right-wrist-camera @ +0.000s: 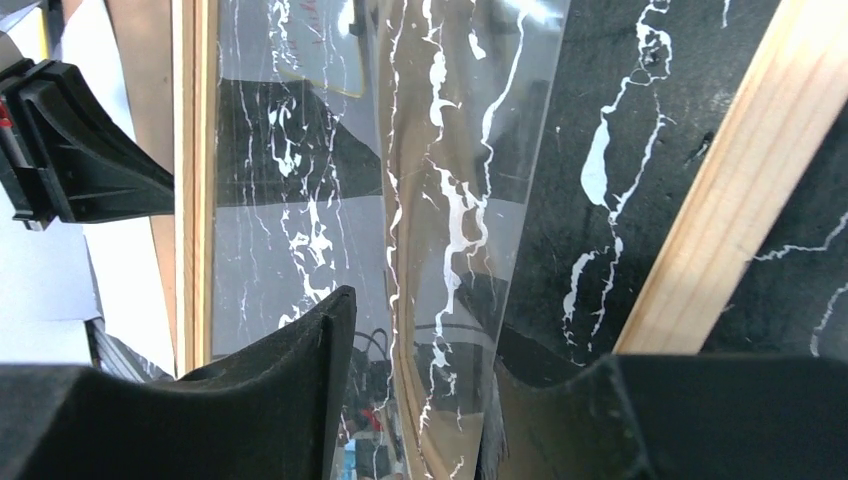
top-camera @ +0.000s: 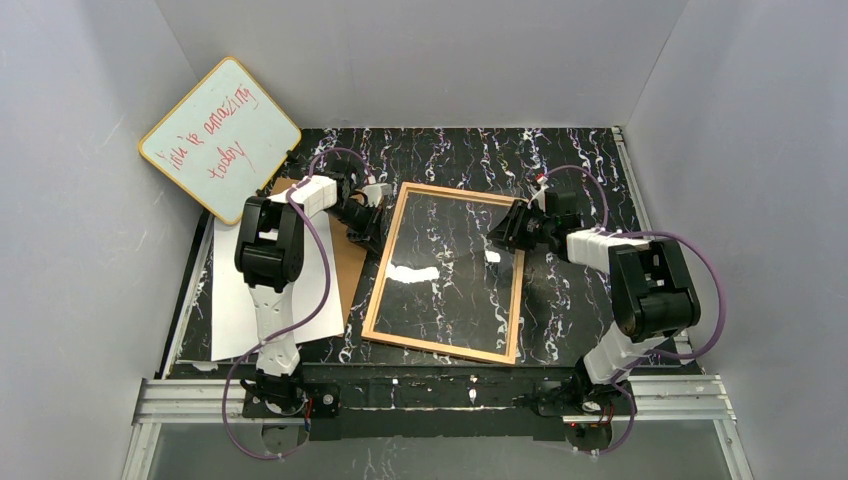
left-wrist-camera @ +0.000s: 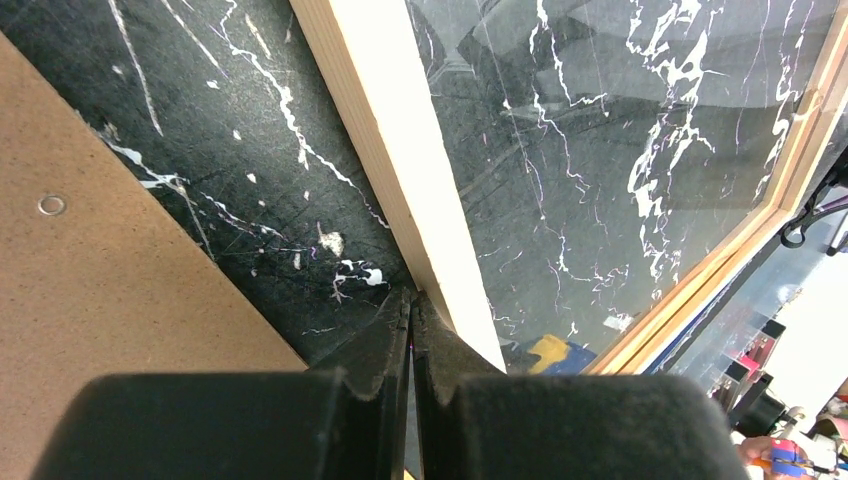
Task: Put the photo into the frame
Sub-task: Adjust the photo frame at the center of the board, then place the photo frame item in the photo frame.
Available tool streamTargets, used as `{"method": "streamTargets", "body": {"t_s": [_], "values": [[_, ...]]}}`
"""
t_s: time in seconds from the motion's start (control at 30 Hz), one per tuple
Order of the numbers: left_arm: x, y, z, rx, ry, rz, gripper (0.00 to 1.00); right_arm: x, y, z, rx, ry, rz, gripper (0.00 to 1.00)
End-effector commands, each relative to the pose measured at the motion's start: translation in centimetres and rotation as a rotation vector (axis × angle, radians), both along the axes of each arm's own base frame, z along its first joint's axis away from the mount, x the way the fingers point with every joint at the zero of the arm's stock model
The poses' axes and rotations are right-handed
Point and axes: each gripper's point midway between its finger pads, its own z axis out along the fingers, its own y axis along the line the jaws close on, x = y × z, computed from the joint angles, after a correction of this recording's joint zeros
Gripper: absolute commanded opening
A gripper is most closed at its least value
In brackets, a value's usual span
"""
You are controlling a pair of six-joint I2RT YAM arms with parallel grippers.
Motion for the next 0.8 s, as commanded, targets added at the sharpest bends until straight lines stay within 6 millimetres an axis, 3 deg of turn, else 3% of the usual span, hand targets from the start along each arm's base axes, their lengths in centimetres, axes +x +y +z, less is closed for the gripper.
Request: {"method": "streamTargets", "body": {"t_s": [0.0,0.23,0.47,0.63,0.77], "values": [[-0.8,-0.2,1.5,-0.026,-0.009,-0.016,0.0,0.9,-0.7,1.7,-0.065,-0.062,-0.004,0.5],[-1.0,0.0,1.5,-0.024,-0.01,-0.02,0.0,1.3,-2.0,2.3,-0.145,-0.09,-0.038,0.55],[-1.3,0.0,1.4,-0.023,-0.005,-0.024,0.0,1.2,-2.8,1.6,-0.191,-0.051,-0.065,0.56],[-1.4,0.0,1.3,-0.025,-0.002,-0.026,0.0,1.2,-4.7,1.0,-0.281,-0.012,-0.134,0.58],[-1.4,0.0,1.2,-0.025,0.002,-0.027,0.0,1.5,-6.1,1.4,-0.345,-0.019,-0.19,0.68]]}}
